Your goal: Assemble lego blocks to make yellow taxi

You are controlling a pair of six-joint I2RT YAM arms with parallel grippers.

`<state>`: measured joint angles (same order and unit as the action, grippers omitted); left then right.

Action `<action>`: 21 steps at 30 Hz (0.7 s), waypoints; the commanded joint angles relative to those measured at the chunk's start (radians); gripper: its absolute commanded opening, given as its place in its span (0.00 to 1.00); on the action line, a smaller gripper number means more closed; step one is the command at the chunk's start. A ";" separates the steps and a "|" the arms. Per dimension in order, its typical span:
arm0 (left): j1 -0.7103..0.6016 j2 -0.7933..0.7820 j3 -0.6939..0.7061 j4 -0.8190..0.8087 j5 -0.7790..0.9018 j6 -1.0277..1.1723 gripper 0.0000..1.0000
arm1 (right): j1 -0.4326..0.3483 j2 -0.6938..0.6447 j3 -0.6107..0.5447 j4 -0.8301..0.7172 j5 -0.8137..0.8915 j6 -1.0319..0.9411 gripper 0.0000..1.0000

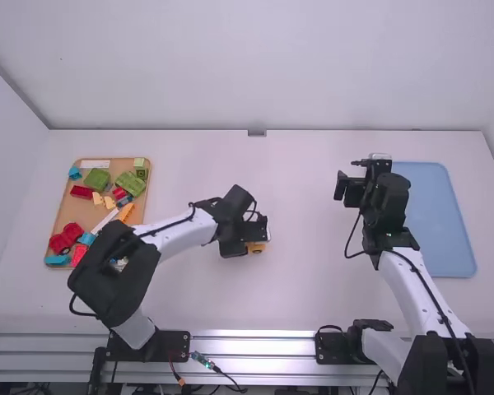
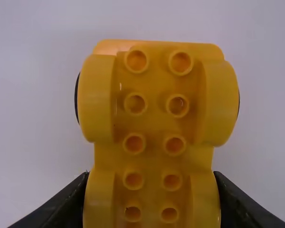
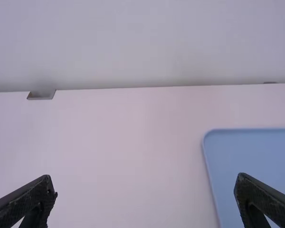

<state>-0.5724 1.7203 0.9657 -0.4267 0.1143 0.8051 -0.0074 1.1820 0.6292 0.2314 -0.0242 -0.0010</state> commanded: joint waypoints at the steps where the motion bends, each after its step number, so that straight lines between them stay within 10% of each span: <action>1: 0.001 0.035 -0.005 -0.007 0.018 -0.003 0.02 | 0.001 0.005 0.019 -0.001 -0.003 0.004 0.99; 21: 0.010 0.084 -0.006 0.012 0.076 0.023 0.05 | 0.001 0.005 0.019 -0.008 -0.004 0.004 0.99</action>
<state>-0.5720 1.7824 0.9657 -0.4084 0.1734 0.8242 -0.0074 1.1820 0.6292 0.2222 -0.0265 -0.0006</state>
